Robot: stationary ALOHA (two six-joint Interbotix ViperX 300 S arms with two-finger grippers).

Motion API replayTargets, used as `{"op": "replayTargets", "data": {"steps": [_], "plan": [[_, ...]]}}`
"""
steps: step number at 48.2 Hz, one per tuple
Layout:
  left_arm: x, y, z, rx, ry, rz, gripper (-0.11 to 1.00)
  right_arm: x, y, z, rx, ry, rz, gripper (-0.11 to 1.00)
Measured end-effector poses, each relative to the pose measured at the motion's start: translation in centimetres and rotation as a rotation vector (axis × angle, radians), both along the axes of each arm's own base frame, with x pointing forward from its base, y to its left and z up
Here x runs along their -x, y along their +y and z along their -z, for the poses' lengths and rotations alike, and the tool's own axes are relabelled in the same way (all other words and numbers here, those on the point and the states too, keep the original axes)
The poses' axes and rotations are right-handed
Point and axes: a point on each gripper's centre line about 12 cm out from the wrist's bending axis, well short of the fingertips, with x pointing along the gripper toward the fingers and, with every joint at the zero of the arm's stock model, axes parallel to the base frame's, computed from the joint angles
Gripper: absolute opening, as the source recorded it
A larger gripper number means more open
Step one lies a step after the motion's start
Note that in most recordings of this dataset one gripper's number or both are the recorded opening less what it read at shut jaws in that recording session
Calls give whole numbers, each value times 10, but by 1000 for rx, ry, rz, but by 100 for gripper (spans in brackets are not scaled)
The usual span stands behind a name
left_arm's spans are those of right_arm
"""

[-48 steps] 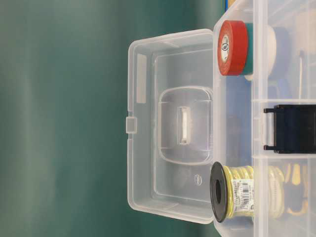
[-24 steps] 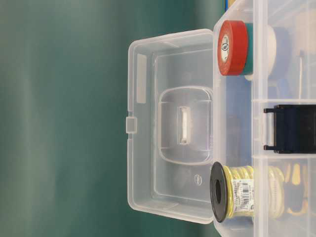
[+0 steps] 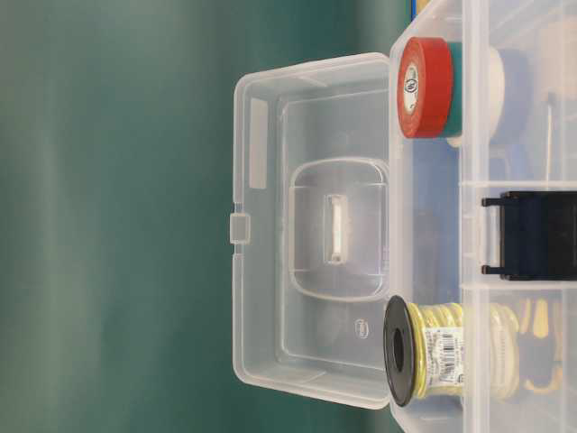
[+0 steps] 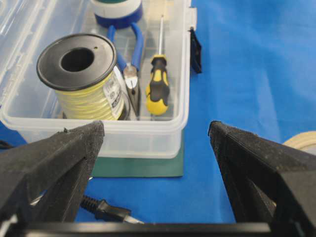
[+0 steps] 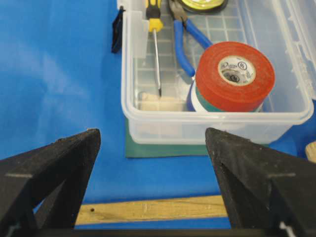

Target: Open the tool box with both arms.

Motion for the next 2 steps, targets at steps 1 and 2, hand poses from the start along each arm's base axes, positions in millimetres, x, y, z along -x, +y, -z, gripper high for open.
{"op": "replayTargets", "data": {"steps": [1, 2], "plan": [[0, 0, 0, 0, -2, -2, 90, 0, 0, 0, 1, 0, -1, 85], [0, 0, 0, 0, 0, 0, 90, 0, 0, 0, -2, 0, 0, 85]]}}
